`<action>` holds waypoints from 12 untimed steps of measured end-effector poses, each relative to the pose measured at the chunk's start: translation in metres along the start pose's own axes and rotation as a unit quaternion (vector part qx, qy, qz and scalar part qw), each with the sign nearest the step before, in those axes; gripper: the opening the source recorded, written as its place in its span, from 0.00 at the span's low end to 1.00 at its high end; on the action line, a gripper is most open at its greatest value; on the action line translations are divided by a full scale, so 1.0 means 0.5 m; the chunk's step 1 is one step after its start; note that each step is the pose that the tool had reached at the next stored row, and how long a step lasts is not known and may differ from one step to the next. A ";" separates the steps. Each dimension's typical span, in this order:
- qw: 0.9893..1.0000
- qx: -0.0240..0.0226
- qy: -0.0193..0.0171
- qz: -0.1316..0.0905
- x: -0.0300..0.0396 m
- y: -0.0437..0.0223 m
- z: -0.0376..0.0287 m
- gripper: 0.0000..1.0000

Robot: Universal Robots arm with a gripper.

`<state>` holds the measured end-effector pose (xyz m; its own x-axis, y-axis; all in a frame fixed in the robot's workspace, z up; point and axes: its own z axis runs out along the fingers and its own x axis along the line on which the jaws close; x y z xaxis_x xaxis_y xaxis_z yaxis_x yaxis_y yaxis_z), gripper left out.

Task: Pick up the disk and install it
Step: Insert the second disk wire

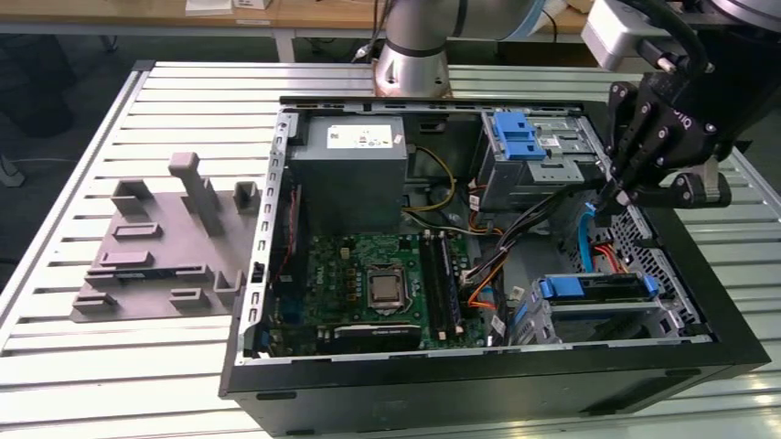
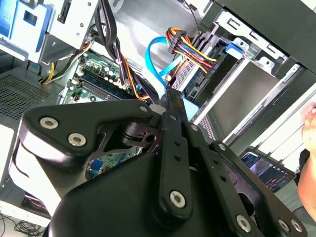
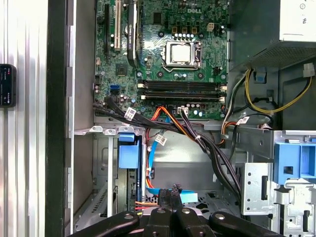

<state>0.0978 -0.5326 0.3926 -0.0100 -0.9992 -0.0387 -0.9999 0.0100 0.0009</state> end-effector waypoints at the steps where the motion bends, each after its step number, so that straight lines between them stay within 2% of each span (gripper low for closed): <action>1: 1.000 0.000 0.000 0.000 0.000 0.000 0.000 0.11; 2: 1.000 0.000 0.000 0.000 -0.001 0.000 0.000 0.11; 4: 1.000 0.000 0.000 0.000 -0.002 0.000 0.000 0.23; 5: 1.000 0.000 0.001 0.000 -0.003 0.000 0.000 0.23; 6: 1.000 0.000 0.001 0.000 -0.003 0.000 0.000 0.30; 9: 1.000 0.000 0.001 0.000 -0.005 0.000 0.002 0.30; 12: 1.000 0.001 0.005 0.000 -0.005 0.000 0.007 0.30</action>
<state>0.0978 -0.5300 0.3890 -0.0100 -0.9995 -0.0292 -0.9999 0.0100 -0.0001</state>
